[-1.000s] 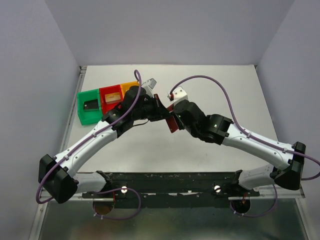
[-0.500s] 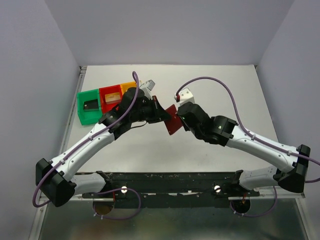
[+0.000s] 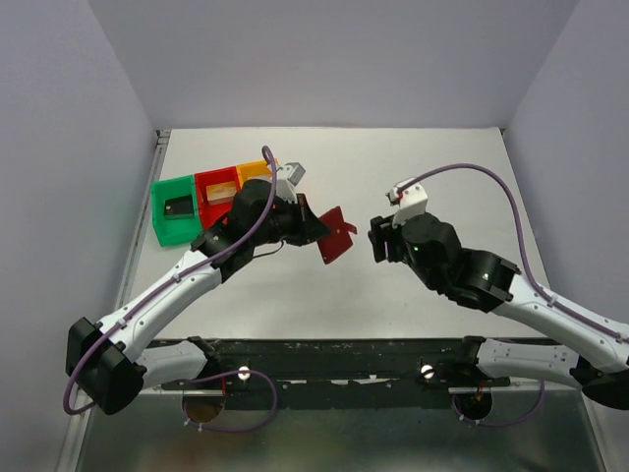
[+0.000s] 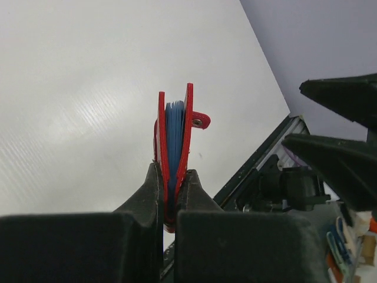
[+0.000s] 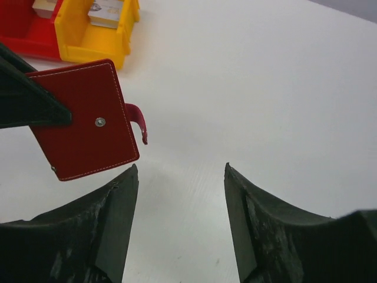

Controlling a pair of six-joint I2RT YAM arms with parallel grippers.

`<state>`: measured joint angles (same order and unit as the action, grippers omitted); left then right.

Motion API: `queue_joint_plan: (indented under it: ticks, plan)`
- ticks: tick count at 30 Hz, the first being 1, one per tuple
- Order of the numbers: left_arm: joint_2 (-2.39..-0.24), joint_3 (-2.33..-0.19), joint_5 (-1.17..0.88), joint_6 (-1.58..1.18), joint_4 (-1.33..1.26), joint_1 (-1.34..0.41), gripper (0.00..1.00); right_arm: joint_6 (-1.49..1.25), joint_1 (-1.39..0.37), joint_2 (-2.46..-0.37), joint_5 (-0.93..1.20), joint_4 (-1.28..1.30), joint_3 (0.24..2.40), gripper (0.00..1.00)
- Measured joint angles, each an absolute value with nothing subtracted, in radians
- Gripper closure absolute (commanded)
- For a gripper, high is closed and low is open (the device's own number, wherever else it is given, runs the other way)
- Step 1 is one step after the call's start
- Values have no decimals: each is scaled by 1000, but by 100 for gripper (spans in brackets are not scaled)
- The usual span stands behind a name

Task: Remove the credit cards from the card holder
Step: Open the card holder at the center of the board.

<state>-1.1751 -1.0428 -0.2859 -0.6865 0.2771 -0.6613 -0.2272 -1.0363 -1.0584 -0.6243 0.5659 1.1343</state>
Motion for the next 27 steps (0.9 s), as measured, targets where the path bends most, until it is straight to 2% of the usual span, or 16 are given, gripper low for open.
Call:
queue_joint_plan:
  ticks: [3, 6, 10, 14, 18, 22, 27]
  plan:
    - [-1129, -942, -340, -612, 155, -655, 100, -218, -1025, -949, -564, 506, 1038, 30]
    - [-1074, -840, -424, -578, 23, -632, 100, -228, -1008, -907, -469, 485, 1040, 30]
    - [-1060, -787, -636, -599, -179, -514, 100, -235, -995, -858, -337, 435, 1040, 30]
    - [-1136, -752, -896, -763, -579, -394, 100, -240, -967, -827, -234, 419, 1059, 30]
    - [-1304, -744, -1091, -1099, -1028, -364, 100, -254, -945, -826, -163, 413, 1074, 30]
    - [-1385, -744, -1169, -1262, -1153, -367, 100, -267, -930, -820, -114, 412, 1075, 30]
    - [-1368, -744, -1216, -1335, -1244, -371, 100, -277, -908, -820, -72, 414, 1097, 30]
